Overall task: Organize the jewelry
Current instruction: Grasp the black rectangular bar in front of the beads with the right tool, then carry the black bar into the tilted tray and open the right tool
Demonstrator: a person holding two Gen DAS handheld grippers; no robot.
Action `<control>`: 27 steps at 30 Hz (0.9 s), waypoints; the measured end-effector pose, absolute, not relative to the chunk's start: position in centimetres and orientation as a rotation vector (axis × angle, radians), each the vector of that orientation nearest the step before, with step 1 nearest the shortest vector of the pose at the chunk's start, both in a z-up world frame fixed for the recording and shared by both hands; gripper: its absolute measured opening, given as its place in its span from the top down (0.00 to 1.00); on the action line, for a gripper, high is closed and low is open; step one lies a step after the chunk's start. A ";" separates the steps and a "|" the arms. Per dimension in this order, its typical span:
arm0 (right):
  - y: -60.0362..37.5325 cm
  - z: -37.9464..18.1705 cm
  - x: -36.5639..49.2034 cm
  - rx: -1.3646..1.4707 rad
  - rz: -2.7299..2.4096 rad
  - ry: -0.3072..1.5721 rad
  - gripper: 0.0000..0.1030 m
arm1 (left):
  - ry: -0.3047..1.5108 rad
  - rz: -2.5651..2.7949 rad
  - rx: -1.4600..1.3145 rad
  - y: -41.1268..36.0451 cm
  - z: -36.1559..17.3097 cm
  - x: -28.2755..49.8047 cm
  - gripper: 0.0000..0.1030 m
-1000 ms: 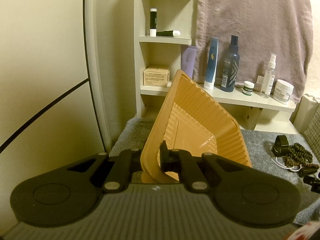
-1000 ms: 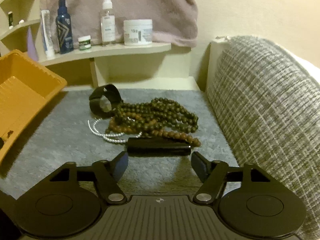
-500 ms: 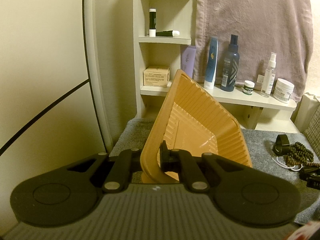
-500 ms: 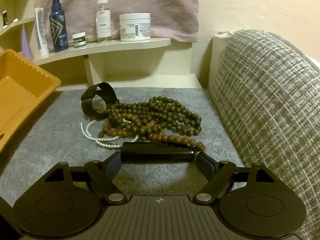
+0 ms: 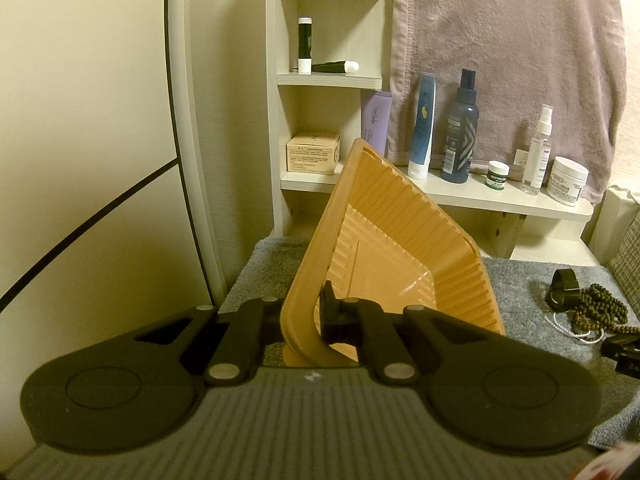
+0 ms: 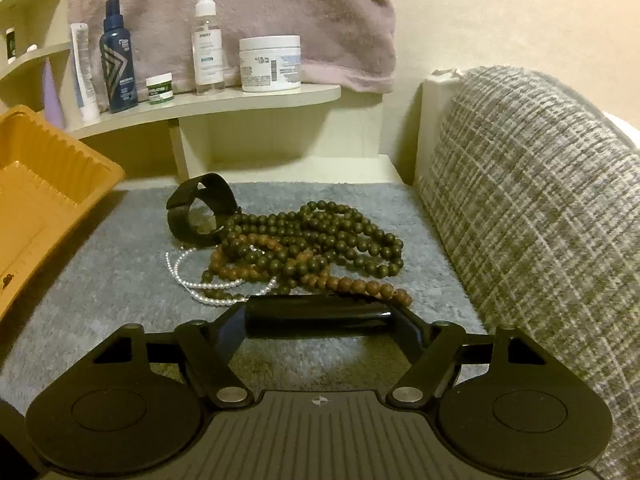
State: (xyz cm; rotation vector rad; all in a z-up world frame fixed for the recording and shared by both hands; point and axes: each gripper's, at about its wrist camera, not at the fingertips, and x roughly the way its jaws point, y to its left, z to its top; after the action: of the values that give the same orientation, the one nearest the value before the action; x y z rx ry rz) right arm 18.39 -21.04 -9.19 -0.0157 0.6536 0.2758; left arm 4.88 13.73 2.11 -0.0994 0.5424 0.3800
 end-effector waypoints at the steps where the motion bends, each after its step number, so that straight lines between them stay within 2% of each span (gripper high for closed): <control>1: -21.0 -9.1 18.1 -0.016 0.278 0.652 0.26 | 0.543 0.381 -0.100 13.7 2.1 4.9 0.93; 13: -19.0 -7.1 16.0 -0.001 0.358 0.624 0.27 | 0.542 0.375 -0.099 13.7 2.1 4.9 0.93; 27: -10.7 -2.9 14.1 -0.016 0.728 0.543 0.27 | 0.541 0.372 -0.096 13.7 2.3 4.9 0.93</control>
State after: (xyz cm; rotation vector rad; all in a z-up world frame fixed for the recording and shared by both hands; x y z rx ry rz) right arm 14.11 -10.69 -2.86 -0.0162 0.5426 0.7282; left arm 4.93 13.72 2.26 -0.0962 0.5407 0.3717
